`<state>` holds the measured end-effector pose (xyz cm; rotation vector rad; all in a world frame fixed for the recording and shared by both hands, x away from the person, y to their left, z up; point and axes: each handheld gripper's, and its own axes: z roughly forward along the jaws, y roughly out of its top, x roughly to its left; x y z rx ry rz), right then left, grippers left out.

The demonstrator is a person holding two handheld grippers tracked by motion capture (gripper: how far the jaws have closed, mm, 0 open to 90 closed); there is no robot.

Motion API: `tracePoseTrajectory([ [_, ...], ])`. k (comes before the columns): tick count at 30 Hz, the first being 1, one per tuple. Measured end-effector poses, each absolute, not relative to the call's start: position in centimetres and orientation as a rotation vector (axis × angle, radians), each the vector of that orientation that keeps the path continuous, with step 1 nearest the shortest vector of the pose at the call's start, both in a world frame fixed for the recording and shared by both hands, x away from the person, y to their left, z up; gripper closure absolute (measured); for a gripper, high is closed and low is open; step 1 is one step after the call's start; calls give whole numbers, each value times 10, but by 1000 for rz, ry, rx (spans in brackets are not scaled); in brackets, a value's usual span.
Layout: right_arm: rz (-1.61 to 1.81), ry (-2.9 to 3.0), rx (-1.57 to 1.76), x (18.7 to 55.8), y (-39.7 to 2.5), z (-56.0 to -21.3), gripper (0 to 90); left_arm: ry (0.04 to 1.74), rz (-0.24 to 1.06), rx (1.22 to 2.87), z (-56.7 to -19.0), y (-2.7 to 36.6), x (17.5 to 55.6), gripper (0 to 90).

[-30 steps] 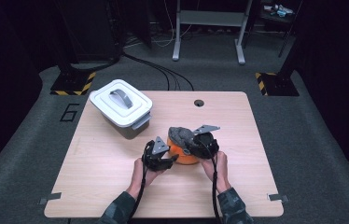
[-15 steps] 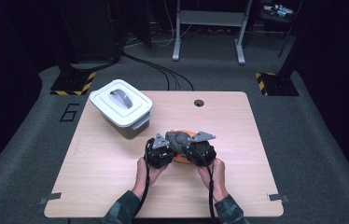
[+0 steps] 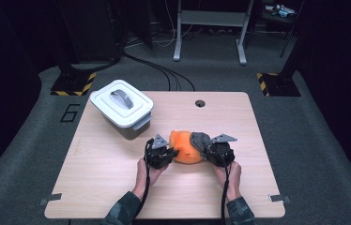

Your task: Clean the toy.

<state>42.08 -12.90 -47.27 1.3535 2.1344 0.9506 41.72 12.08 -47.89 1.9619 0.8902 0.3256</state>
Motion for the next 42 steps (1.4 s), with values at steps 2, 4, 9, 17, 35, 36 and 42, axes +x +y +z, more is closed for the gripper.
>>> tracePoseTrajectory([
  [2,959,2140,1354,421,-129,-472,713,876,333,1960,-479,122,417,772],
  [4,953,2144,1356,421,-128,-469,712,846,345,1945,-478,124,414,681],
  [9,960,2142,1352,425,-129,-463,710,788,453,2007,-478,122,409,483],
  [17,953,2141,1352,430,-126,-458,709,734,495,2046,-482,112,414,668],
  [35,948,2185,1162,406,-72,-443,712,870,377,1960,-482,119,422,801],
  [36,949,2181,1168,406,-76,-444,713,868,378,1965,-482,119,421,802],
  [42,899,2126,1310,414,-116,-460,713,878,366,1957,-483,121,423,803],
])
